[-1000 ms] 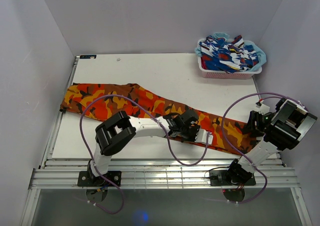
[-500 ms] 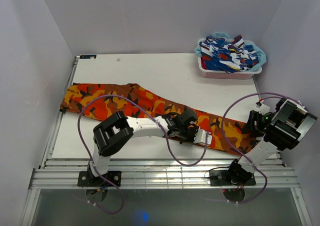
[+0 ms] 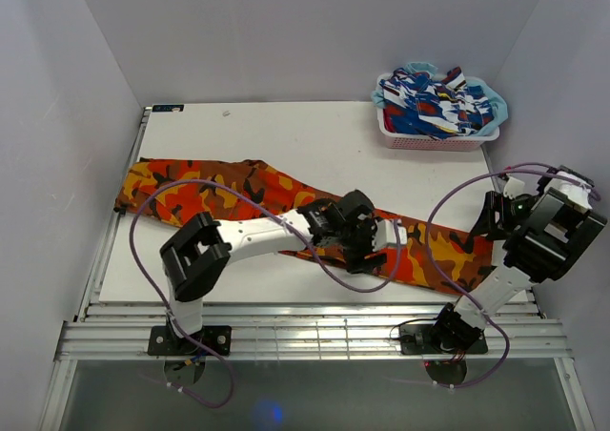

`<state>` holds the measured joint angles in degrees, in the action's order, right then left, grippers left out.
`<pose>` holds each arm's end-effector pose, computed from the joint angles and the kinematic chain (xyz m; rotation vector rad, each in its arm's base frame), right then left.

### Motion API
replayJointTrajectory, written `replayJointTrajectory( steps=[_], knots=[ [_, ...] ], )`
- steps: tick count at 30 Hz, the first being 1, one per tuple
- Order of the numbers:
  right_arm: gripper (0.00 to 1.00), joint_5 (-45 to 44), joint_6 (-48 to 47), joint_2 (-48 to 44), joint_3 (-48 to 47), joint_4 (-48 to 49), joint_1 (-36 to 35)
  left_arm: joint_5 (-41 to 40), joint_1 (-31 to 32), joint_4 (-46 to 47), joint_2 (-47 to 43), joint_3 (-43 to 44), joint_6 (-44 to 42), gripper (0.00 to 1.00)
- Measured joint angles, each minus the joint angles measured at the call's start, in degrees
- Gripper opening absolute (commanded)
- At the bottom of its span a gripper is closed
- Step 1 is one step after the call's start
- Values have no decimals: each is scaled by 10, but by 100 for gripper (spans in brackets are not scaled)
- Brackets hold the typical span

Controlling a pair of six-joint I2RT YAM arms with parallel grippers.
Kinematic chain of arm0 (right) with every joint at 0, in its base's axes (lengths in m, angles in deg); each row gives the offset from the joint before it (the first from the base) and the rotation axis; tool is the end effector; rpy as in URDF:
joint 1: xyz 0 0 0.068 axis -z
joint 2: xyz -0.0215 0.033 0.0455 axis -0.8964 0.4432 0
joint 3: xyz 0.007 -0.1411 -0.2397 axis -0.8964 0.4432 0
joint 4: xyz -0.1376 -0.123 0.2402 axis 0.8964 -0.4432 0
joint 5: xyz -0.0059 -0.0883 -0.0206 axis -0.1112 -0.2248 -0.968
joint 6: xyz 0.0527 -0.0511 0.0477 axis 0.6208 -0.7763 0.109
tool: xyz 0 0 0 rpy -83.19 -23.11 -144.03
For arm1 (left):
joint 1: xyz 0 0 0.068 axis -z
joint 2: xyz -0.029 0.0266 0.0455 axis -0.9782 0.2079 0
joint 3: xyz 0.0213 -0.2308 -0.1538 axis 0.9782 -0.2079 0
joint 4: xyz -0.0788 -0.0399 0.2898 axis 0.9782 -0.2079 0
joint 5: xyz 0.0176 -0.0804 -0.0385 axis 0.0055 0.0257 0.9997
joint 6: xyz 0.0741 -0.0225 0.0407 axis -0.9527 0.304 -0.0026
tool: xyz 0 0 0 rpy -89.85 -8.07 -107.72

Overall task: Fold and stack the trousers
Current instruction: Fold the trousers

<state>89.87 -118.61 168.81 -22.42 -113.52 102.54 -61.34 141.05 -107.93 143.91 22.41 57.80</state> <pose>0.3006 -0.1990 0.1238 0.0281 2.8645 0.5774 0.1886 -0.4379 0.1511 1.8869 1.6719 -0.7698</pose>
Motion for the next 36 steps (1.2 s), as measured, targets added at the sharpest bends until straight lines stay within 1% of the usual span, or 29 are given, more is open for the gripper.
replayJointTrajectory(
  steps=[2, 5, 7, 10, 13, 15, 17, 19, 21, 23, 25, 28, 30, 32, 34, 36],
  knots=[
    [65, 19, -16, -4, -22, -16, -7, 0, -14, -13, -36, 2, 41, 73],
    [65, 30, -34, -34, -18, -25, -32, 4, -67, -31, -93, 2, 116, 73],
    [65, 28, -39, -71, 10, -26, -67, 4, -130, -45, -121, 2, 159, 71],
    [64, 17, -39, -127, 79, -18, -134, -7, -252, -74, -132, 2, 198, 70],
    [63, -1, -40, -145, 149, -13, -179, -27, -374, -119, -131, -15, 207, 70],
    [63, -29, -40, -140, 194, 1, -187, -45, -455, -151, -131, -38, 202, 70],
    [63, -66, -42, -123, 226, 22, -186, -61, -515, -177, -131, -61, 190, 70],
    [63, -80, -36, -105, 225, 16, -180, -89, -568, -202, -130, -87, 173, 70],
    [62, -89, -35, -84, 210, 5, -172, -111, -607, -221, -127, -110, 152, 70],
    [62, -103, -34, -50, 184, -17, -161, -131, -633, -234, -118, -128, 131, 69],
    [62, -125, -33, -3, 143, -47, -148, -139, -651, -236, -105, -148, 111, 66],
    [62, -174, -32, 59, 76, -85, -131, -122, -654, -246, -107, -155, 87, 63],
    [62, -210, -33, 89, 28, -99, -129, -102, -644, -257, -110, -157, 75, 61],
    [63, -238, -36, 110, -27, -100, -129, -83, -622, -269, -119, -167, 62, 61],
    [66, -259, -41, 119, -81, -70, -132, -49, -588, -288, -137, -181, 51, 64],
    [70, -258, -48, 118, -122, -11, -140, -14, -562, -317, -158, -183, 51, 66]
  ],
)
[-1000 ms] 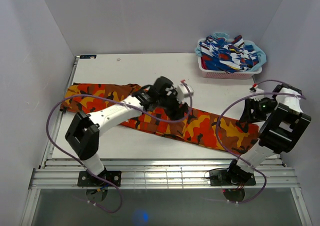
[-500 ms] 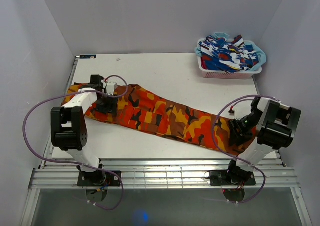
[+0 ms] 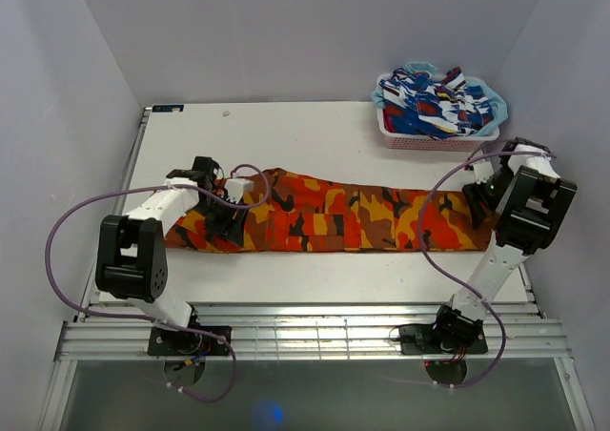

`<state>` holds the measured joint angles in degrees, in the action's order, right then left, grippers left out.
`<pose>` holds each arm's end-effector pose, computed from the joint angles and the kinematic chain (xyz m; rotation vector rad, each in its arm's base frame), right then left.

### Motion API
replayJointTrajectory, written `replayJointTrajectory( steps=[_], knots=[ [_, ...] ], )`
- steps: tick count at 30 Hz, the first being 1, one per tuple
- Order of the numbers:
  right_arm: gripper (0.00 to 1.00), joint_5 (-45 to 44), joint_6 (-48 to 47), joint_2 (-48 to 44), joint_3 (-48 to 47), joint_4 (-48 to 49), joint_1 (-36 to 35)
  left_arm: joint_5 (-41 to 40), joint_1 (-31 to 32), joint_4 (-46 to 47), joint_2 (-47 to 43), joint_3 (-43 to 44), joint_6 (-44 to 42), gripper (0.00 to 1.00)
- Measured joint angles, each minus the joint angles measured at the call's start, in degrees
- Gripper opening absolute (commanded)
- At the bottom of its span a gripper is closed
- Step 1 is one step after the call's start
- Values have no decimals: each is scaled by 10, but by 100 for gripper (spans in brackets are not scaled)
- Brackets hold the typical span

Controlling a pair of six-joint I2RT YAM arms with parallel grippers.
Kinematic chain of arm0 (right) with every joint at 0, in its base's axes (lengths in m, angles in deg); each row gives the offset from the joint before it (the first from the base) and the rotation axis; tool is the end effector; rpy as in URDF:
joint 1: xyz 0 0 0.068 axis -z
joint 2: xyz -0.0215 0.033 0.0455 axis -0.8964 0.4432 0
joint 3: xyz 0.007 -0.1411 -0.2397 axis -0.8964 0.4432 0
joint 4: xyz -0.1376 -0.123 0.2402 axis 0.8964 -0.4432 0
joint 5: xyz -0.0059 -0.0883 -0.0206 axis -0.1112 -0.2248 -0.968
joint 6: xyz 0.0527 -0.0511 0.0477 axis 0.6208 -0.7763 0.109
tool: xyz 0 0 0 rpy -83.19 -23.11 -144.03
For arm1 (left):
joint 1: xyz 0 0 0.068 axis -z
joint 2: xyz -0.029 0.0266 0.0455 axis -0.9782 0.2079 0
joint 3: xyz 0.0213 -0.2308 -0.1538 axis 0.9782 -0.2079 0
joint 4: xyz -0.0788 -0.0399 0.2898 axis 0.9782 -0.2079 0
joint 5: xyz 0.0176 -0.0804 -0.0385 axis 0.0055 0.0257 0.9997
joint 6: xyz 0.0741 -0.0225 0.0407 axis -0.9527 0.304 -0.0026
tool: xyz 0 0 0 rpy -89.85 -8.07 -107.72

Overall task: Fold and stack the trousers
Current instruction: Fold the trousers

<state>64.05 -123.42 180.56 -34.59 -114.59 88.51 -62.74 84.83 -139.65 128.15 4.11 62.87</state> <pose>0.3708 -0.1717 0.0978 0.4989 -3.0247 -0.0723 0.3134 -0.0663 0.1207 0.7249 2.8754 -0.5456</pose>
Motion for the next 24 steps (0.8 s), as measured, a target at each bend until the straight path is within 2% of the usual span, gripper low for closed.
replayJointTrajectory(
  steps=[4, 9, 13, 18, 24],
  knots=[
    [73, 36, 2, -29, -45, 62, -60, 15, 5, -41, -32, 57, 28, 69],
    [72, 104, 28, -107, -43, 70, -217, -24, -66, -14, -3, 191, 56, 69],
    [69, 162, 51, -121, -3, 78, -303, -48, -130, 3, 22, 190, 54, 68],
    [71, 245, 75, -102, 20, 78, -346, -12, -215, -10, 36, 184, 50, 74],
    [78, 324, 121, -94, -57, 134, -437, 27, -277, -5, 30, 211, 68, 75]
  ],
)
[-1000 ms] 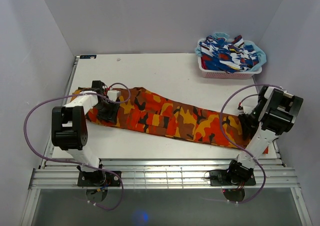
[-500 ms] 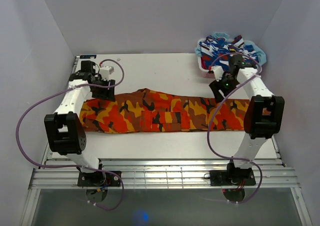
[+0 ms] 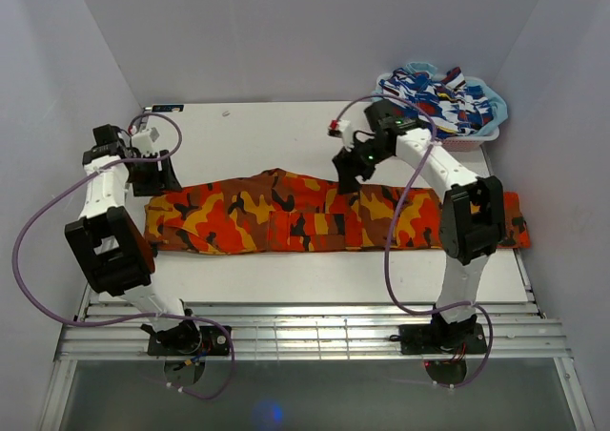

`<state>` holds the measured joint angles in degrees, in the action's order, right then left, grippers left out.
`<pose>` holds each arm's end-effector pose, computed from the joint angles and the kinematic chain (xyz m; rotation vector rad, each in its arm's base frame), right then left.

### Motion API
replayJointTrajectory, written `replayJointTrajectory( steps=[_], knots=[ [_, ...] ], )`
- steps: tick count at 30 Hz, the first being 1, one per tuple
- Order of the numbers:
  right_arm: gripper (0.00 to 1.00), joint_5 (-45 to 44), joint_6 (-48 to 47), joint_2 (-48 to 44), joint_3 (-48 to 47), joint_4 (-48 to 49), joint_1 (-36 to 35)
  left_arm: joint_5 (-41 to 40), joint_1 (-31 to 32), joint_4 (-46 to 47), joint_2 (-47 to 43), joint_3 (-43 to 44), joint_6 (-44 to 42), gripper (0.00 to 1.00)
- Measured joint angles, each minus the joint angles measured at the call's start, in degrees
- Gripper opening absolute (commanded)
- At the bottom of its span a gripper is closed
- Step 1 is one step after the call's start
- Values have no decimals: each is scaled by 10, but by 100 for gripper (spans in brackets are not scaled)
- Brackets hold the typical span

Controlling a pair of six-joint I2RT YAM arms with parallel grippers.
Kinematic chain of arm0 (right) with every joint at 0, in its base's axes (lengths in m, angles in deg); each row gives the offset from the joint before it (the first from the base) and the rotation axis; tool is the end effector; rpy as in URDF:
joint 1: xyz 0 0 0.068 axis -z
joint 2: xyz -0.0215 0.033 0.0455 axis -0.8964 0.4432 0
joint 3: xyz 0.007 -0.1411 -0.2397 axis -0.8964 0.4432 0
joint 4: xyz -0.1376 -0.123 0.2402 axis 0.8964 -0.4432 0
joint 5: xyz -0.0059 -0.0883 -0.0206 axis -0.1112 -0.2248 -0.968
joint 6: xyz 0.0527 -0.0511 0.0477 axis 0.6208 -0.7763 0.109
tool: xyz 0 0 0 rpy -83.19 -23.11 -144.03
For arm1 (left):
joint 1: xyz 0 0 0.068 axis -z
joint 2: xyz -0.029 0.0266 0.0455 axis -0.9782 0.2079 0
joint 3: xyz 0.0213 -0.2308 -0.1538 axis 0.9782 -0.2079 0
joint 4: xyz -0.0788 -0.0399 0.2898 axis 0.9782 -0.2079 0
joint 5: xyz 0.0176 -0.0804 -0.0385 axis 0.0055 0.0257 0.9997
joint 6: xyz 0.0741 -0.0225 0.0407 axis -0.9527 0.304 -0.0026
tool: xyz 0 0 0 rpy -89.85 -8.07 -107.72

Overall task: Fold and stack the trousers
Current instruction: Fold the trousers

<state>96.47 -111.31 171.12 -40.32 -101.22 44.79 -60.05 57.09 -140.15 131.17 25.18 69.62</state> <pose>0.4163 0.1863 0.2139 -1.2451 2.2837 0.6869 0.3839 0.1125 0.2210 -0.0514 2.6237 -0.3830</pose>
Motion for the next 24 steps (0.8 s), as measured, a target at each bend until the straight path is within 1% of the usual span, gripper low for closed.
replayJointTrajectory(
  steps=[3, 5, 6, 7, 8, 11, 13, 16, 19, 22, 24],
  knots=[
    [78, -5, 11, 35, -83, 43, -85, 6, -12, 4, -4, -3, 17, 75],
    [80, -14, 12, 58, -118, 76, -137, 11, -23, 6, -4, -9, 31, 76],
    [81, -23, 11, 67, -125, 97, -165, 13, -33, 6, -4, -12, 38, 76],
    [84, -30, 10, 75, -126, 115, -189, 14, -44, 5, -4, -14, 44, 76],
    [86, -37, 11, 82, -125, 126, -215, 16, -57, 4, -4, -14, 51, 76],
    [90, -52, 10, 90, -102, 182, -272, 16, -86, 4, -3, -21, 68, 76],
    [90, -55, 6, 93, -85, 212, -293, 13, -97, 7, -3, -36, 79, 75],
    [85, -67, -5, 110, -80, 241, -308, 2, -102, 7, 2, -68, 95, 75],
    [81, -86, -11, 135, -74, 255, -310, -10, -112, 14, 21, -85, 108, 76],
    [78, -110, -19, 158, -41, 258, -307, -35, -127, 31, 56, -85, 116, 76],
    [77, -95, -12, 166, -22, 272, -305, -53, -133, 44, 77, -86, 117, 78]
  ],
)
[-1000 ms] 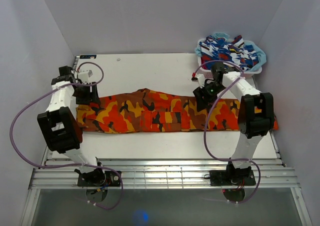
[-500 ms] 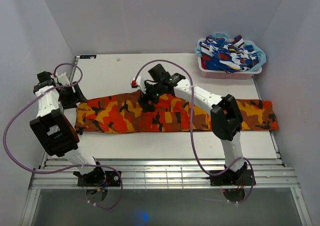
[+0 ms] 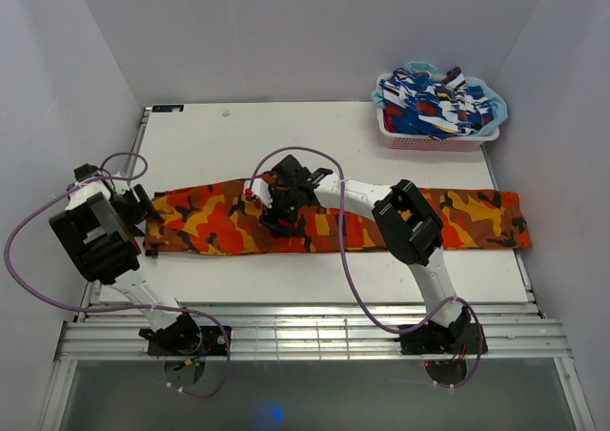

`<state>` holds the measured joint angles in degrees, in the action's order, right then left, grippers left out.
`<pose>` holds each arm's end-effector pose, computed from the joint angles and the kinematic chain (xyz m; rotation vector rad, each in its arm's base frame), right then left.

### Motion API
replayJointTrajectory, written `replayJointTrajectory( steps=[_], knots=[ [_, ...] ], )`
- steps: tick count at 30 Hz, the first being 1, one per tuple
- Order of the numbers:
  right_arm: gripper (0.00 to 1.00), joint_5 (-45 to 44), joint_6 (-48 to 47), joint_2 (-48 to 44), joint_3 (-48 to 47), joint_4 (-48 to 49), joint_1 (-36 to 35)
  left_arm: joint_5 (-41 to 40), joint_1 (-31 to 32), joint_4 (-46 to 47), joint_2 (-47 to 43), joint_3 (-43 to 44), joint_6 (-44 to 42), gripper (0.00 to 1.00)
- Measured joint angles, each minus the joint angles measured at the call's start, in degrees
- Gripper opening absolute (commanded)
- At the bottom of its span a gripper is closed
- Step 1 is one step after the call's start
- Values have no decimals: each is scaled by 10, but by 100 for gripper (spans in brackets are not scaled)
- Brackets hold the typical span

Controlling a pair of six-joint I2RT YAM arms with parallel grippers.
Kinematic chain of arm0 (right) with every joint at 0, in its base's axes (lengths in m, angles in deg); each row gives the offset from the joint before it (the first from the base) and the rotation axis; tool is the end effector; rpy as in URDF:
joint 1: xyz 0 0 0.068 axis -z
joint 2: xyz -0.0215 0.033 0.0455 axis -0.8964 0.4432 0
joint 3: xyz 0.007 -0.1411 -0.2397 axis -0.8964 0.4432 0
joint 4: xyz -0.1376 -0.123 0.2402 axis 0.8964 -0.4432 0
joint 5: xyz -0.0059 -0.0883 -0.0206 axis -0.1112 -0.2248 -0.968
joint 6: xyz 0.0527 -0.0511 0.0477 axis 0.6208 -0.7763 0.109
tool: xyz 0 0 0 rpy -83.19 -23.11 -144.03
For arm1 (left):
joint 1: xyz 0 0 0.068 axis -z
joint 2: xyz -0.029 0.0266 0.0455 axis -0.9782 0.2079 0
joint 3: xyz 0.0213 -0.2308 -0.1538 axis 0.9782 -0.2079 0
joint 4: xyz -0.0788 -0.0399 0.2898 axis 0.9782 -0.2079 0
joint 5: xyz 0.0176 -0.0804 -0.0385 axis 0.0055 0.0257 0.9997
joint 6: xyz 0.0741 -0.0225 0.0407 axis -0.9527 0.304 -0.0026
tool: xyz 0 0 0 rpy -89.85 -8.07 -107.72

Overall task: Fold and stack the trousers
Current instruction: Fold the trousers

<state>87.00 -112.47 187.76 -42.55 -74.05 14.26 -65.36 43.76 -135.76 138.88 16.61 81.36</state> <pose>0.3272 0.4284 0.1173 -1.7689 1.7827 0.6190 0.3341 0.1968 0.1222 -0.7462 2.7442 -0.3696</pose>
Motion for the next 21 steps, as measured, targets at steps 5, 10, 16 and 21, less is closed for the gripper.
replayJointTrajectory(
  steps=[5, 10, 16, 21],
  knots=[
    [77, 12, 6, -12, 30, 26, 3, -16, -3, 20, 10, -7, -5, 79],
    [79, 39, 14, -17, 42, 33, 7, 46, -4, 29, 24, -8, -18, 68],
    [80, 59, 22, -17, 33, 9, 8, 106, -5, 60, 44, -20, -17, 0],
    [85, 63, 31, -24, 33, -10, 14, 101, -3, 37, 43, 16, -30, 0]
  ],
)
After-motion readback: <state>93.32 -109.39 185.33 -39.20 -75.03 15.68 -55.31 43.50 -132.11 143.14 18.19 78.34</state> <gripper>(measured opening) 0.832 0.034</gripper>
